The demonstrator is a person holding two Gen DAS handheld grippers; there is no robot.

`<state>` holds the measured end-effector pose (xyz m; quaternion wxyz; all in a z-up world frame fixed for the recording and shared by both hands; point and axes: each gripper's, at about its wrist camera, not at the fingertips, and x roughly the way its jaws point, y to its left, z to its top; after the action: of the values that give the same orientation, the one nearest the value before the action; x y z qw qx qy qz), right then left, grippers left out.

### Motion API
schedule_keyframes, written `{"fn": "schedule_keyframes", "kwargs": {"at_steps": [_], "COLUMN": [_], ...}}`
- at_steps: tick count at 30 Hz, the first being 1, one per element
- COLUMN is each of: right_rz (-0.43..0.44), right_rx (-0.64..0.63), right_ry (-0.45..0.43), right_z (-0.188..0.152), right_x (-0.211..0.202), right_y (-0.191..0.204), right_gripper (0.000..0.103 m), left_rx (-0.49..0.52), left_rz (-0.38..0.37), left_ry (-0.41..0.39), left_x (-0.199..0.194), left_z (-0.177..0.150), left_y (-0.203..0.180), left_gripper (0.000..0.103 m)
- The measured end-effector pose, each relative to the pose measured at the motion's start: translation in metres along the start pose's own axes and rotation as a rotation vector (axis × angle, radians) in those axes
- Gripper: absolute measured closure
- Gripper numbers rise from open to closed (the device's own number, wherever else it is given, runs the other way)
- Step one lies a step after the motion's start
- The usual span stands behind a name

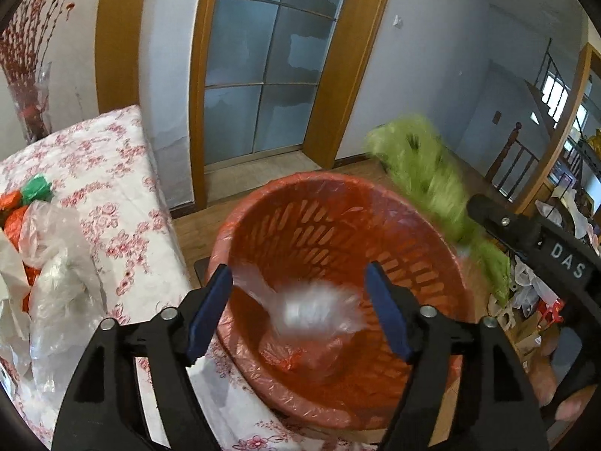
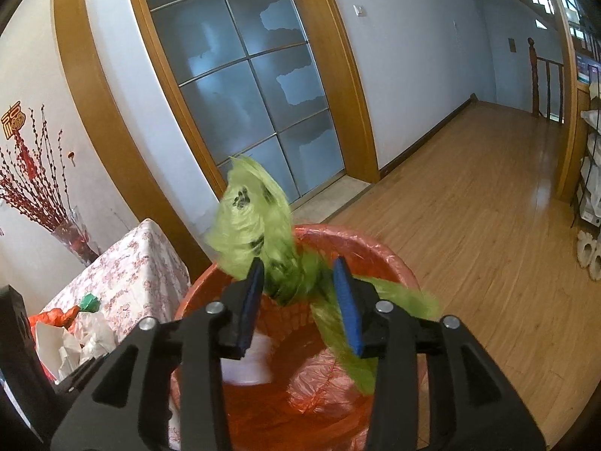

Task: Collect trash
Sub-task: 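Carry both bags over the orange wastebasket and open both grippers, then move both tools back over the table toward the remaining bags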

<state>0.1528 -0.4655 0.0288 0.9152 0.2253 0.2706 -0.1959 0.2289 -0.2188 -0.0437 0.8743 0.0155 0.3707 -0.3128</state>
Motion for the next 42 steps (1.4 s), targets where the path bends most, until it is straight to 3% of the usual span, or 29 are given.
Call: {"fn": "schedule_keyframes", "kwargs": {"at_steps": [8, 22, 31, 42], "right_rz": [-0.021, 0.001, 0.086, 0.223], "right_rx": [-0.027, -0.108, -0.211, -0.338], "right_ry": [0.009, 0.034, 0.063, 0.167], "right_z": [-0.006, -0.023, -0.044, -0.079], "right_x": [-0.003, -0.023, -0.036, -0.013], "right_y": [0.002, 0.034, 0.090, 0.183], "right_gripper": [0.046, 0.045, 0.045, 0.047], "left_rx": [-0.026, -0.048, -0.093, -0.215], "left_rz": [0.040, 0.116, 0.221, 0.407], "left_ry": [-0.018, -0.091, -0.152, -0.181], "left_x": [-0.016, -0.075, -0.122, -0.168], "left_z": [-0.004, -0.019, -0.041, -0.073], "left_y": [0.013, 0.043, 0.083, 0.165], "left_gripper": [0.020, 0.019, 0.019, 0.019]}}
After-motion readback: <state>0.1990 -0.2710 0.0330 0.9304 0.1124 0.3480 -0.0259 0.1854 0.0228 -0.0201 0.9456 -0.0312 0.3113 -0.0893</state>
